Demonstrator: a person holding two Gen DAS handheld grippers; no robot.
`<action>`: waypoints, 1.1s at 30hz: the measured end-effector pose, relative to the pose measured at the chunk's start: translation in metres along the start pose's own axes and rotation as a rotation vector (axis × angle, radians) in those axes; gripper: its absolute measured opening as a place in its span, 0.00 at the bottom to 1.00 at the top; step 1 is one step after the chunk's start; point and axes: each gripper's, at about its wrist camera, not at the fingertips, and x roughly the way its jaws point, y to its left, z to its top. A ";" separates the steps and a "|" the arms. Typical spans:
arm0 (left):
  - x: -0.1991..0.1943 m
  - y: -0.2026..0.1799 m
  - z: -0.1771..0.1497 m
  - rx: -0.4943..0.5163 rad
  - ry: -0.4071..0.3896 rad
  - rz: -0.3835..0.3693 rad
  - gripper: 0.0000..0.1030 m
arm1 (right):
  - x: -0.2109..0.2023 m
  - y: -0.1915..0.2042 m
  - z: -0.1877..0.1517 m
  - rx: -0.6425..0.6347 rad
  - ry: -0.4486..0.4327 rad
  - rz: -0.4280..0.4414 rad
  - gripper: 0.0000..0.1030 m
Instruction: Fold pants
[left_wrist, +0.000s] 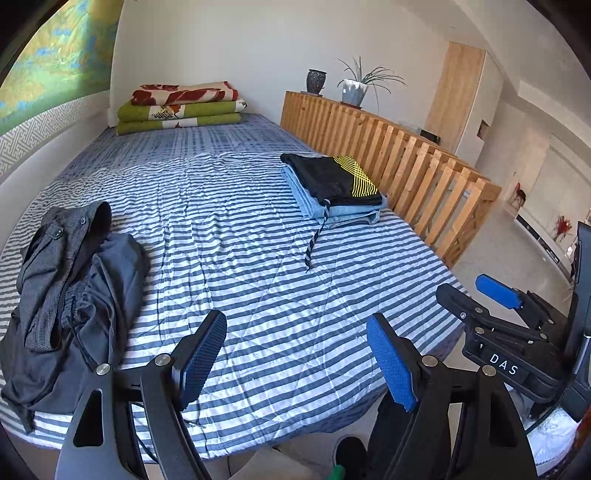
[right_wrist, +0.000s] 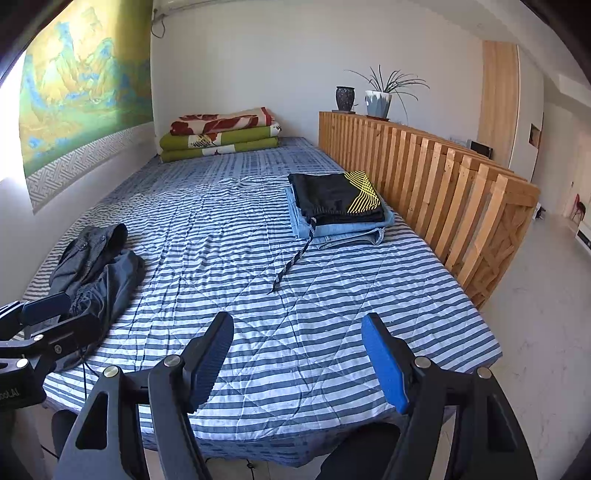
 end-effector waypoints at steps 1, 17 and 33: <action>0.002 0.000 0.001 0.000 0.003 0.000 0.79 | 0.002 0.000 -0.001 -0.001 0.004 -0.003 0.66; 0.021 -0.009 0.002 0.016 0.022 -0.002 0.79 | 0.013 -0.012 -0.005 0.019 0.024 -0.014 0.66; 0.027 0.000 -0.005 0.002 0.033 0.002 0.79 | 0.021 -0.003 -0.009 0.009 0.042 -0.006 0.66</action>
